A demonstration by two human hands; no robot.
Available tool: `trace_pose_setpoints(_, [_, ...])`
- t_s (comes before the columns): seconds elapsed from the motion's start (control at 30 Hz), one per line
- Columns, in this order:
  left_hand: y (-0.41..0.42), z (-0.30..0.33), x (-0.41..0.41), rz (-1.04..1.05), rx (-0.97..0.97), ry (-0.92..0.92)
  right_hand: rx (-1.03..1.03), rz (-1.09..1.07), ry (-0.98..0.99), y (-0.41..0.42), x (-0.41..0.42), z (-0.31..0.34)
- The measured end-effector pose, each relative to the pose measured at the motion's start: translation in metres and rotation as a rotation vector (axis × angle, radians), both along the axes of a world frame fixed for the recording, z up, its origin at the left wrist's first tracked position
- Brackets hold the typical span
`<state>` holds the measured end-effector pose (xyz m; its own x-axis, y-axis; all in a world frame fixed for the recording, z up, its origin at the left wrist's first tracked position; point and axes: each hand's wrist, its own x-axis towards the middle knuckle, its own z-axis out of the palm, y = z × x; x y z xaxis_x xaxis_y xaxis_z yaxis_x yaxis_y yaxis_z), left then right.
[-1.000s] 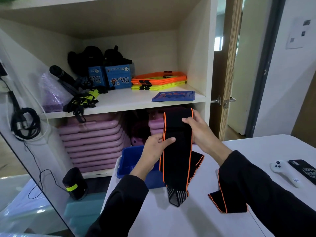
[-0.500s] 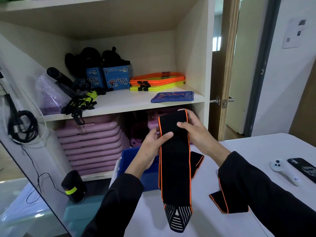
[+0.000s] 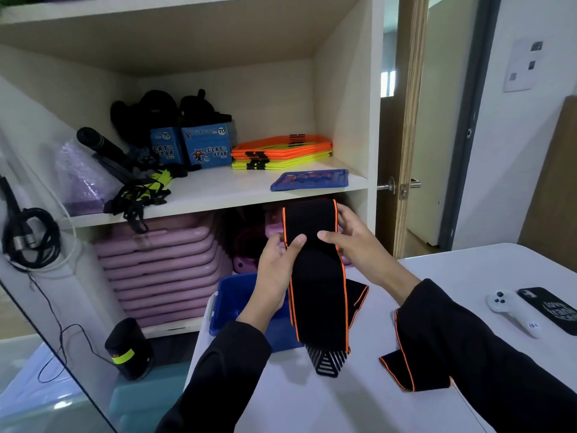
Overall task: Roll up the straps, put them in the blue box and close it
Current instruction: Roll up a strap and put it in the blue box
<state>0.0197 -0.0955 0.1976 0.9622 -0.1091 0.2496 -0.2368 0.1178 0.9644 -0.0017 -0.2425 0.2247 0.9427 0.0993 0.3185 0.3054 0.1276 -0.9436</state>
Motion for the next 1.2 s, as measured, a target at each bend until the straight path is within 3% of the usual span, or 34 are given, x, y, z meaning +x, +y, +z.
trace_pose_setpoints(0.23, [0.000, 0.003, -0.001, -0.128, -0.164, -0.025, 0.003, 0.045, 0.015, -0.005, 0.004, -0.012])
trace_pose_setpoints(0.4, [-0.002, 0.003, 0.000, -0.169, -0.208, 0.054, 0.042, 0.027, -0.040, -0.008, 0.009, -0.016])
trace_pose_setpoints(0.73, [-0.001, 0.012, -0.004, -0.420, -0.176, 0.114, -0.103, -0.117, -0.118, -0.017, 0.005, -0.014])
trace_pose_setpoints(0.87, [-0.004, 0.012, -0.004, -0.411, -0.206, 0.143, -0.135, -0.114, -0.153, -0.018, 0.003, -0.012])
trace_pose_setpoints(1.03, [-0.007, 0.012, -0.004, -0.397, -0.129, 0.093, -0.056, -0.198, -0.052, -0.022, 0.002, -0.015])
trace_pose_setpoints(1.2, [-0.013, 0.016, -0.006, -0.342, -0.059, 0.014, -0.023, -0.091, 0.119, -0.009, 0.003, -0.025])
